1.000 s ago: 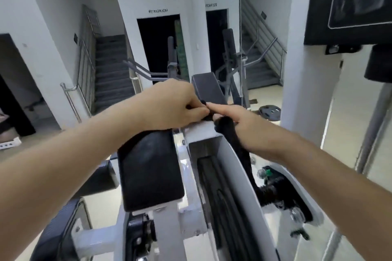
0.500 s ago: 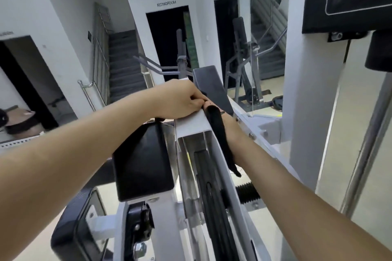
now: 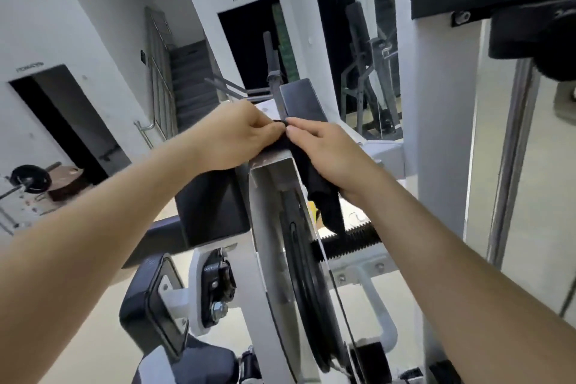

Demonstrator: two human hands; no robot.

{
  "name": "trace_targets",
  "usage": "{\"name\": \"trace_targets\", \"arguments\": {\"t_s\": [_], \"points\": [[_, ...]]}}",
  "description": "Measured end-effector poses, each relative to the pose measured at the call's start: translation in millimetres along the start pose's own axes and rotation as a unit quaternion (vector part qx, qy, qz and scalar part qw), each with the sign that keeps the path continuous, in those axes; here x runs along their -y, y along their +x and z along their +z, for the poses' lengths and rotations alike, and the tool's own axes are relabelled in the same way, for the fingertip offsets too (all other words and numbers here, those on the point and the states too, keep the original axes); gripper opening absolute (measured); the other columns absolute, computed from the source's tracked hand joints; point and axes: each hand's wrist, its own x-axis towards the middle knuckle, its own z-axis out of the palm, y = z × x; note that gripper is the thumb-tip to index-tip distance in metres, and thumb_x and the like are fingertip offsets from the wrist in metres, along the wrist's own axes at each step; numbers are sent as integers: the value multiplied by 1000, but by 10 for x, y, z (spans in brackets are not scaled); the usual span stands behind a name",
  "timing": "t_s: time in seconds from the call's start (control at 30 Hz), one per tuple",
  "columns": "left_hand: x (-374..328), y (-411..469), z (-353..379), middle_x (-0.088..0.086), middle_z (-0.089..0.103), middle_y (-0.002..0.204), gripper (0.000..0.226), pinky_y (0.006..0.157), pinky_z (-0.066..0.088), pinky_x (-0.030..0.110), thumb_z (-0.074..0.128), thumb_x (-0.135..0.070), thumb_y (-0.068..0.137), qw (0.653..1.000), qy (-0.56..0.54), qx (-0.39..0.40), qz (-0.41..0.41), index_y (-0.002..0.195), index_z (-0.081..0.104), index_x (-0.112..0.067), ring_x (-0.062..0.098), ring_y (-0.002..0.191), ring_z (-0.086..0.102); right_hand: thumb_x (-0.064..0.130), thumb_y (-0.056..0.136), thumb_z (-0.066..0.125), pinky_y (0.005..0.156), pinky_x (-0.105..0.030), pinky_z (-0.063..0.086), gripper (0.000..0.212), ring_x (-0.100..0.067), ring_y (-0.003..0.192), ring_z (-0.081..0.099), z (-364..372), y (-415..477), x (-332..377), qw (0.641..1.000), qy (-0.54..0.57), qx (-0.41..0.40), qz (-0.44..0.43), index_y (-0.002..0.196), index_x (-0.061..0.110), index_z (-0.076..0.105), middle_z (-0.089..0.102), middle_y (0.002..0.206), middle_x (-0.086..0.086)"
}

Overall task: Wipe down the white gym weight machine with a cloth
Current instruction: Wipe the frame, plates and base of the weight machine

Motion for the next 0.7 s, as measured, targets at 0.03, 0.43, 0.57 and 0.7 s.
{"name": "trace_targets", "arguments": {"t_s": [0.03, 0.43, 0.57, 0.7], "points": [[-7, -103, 36, 6, 61, 59, 45, 50, 36, 18, 43, -40, 97, 1000, -4, -16, 13, 89, 72, -5, 13, 51, 47, 33, 101, 45, 103, -45, 45, 31, -21, 109, 63, 9, 24, 28, 1000, -15, 9, 4, 108, 21, 72, 71, 109, -1], [-480, -684, 103, -15, 73, 99, 31, 66, 46, 11, 47, -37, 92, 989, 57, -45, 127, 96, 77, -28, -3, 80, 64, 32, 97, 56, 72, -30, 56, 20, -10, 71, 69, -135, -916, -249, 999, -10, 21, -36, 97, 31, 76, 73, 78, 7], [-747, -350, 158, 2, 70, 82, 27, 61, 46, 32, 49, -18, 85, 978, 192, 12, 83, 92, 74, -20, 22, 73, 60, 18, 90, 60, 56, -31, 41, 17, -20, 57, 50, -80, -681, -224, 995, -77, -61, -10, 91, 16, 76, 68, 73, -13], [-1002, -517, 290, 1, 52, 66, 16, 58, 36, 31, 45, -9, 74, 960, 263, 60, 78, 76, 59, -17, 27, 71, 53, 12, 83, 65, 65, -29, 41, 13, -18, 63, 48, -76, -893, -376, 997, 44, -34, 46, 74, 10, 75, 56, 67, -25]]}}
